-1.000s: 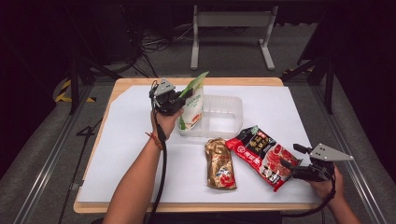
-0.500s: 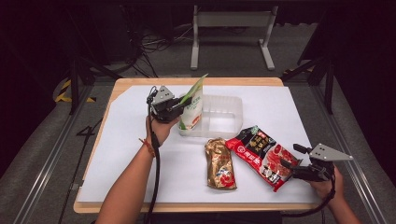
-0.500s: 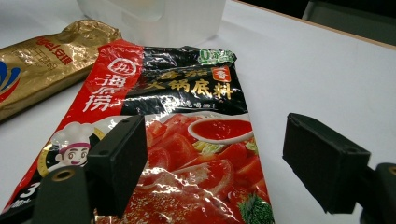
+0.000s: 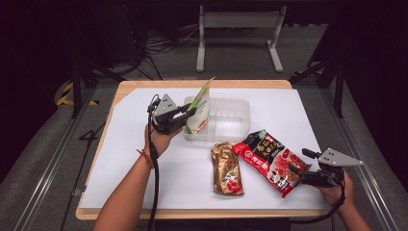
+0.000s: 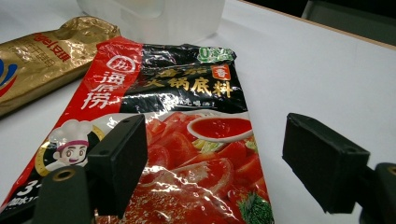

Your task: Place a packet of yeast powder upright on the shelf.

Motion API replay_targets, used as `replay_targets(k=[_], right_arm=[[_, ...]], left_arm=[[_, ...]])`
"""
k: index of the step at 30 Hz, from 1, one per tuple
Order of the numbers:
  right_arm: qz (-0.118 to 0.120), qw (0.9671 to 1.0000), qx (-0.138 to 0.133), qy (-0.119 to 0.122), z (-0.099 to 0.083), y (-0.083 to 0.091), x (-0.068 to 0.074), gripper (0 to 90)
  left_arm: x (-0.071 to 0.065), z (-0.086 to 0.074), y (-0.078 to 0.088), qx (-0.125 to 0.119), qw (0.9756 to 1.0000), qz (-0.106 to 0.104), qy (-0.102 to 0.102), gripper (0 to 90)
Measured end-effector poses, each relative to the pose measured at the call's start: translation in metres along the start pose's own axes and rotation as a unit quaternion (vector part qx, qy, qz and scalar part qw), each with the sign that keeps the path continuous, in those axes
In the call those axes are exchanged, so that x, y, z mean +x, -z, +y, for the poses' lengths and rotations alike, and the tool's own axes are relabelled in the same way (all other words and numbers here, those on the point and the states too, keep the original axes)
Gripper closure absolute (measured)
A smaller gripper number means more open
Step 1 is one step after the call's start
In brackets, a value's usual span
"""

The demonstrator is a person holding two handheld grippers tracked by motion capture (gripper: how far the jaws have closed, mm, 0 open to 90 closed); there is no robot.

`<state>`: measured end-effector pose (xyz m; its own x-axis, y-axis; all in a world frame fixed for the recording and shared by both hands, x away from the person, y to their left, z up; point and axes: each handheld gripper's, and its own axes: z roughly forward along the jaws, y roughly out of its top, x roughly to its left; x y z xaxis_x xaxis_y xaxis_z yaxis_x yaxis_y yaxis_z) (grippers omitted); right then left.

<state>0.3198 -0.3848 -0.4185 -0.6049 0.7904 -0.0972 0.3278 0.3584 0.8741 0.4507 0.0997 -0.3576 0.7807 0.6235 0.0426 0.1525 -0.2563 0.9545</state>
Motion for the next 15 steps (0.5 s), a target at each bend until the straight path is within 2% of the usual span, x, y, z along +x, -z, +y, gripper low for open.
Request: replay_targets(k=[4,7,15], right_arm=[[-0.001,1.0,0.001,0.002,0.0,0.0,0.0,22.6],[-0.002,1.0,0.002,0.002,0.0,0.0,0.0,22.5],[-0.002,1.0,0.003,0.004,0.0,0.0,0.001,22.6]], left_arm=[[-0.003,-0.001,0.007,-0.006,1.0,-0.005,0.0,74.6],[-0.006,-0.003,0.012,-0.003,0.9999,-0.007,-0.008,74.6],[-0.02,-0.017,0.024,0.012,0.9992,-0.036,-0.011,72.2]])
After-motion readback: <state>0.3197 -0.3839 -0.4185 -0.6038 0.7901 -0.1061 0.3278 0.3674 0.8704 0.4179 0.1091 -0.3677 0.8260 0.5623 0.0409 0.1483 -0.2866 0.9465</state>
